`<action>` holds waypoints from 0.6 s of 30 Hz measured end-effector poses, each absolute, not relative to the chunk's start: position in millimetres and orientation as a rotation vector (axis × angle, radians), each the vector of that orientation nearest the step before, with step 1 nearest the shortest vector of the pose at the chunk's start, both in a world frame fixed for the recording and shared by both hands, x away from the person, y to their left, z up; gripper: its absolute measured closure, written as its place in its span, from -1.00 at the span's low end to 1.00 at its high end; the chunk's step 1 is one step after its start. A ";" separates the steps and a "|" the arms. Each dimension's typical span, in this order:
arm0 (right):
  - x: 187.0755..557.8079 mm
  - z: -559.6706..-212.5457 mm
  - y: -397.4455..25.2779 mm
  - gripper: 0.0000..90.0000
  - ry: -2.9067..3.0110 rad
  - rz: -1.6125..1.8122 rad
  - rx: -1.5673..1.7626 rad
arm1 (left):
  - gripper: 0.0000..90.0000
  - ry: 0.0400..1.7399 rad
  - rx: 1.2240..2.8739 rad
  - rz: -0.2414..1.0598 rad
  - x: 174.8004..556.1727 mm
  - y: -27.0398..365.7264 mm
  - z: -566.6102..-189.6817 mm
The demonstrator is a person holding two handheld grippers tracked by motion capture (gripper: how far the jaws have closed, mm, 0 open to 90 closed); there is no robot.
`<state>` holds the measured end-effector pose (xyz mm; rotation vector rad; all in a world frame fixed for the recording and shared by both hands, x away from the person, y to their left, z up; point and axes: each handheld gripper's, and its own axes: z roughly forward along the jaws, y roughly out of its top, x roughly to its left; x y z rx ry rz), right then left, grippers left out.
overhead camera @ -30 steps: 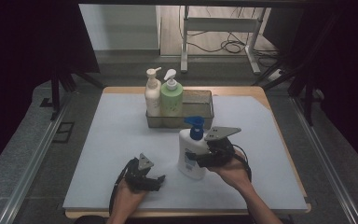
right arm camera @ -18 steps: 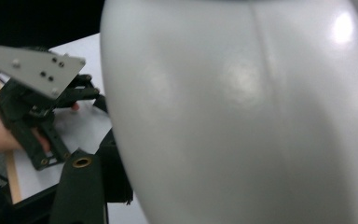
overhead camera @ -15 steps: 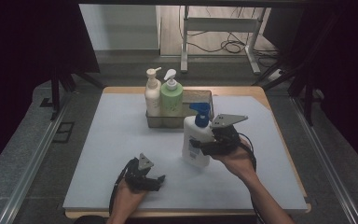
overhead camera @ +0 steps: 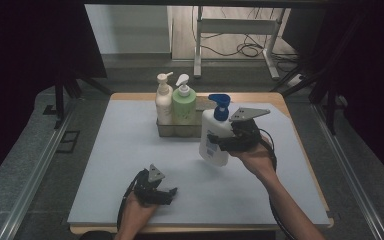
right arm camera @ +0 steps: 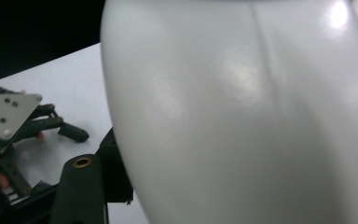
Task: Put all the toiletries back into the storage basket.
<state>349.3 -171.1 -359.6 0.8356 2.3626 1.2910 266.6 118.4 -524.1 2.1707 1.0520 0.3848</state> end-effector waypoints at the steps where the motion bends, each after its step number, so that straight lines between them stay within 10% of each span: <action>1: 350.9 -358.4 -171.2 -0.16 2.357 1.293 0.840 | -0.73 1.052 2.171 0.385 266.6 118.4 -524.1; 18: 380.4 -344.9 -173.3 -0.16 2.271 1.260 0.923 | -0.73 1.053 2.172 0.384 266.6 118.4 -524.1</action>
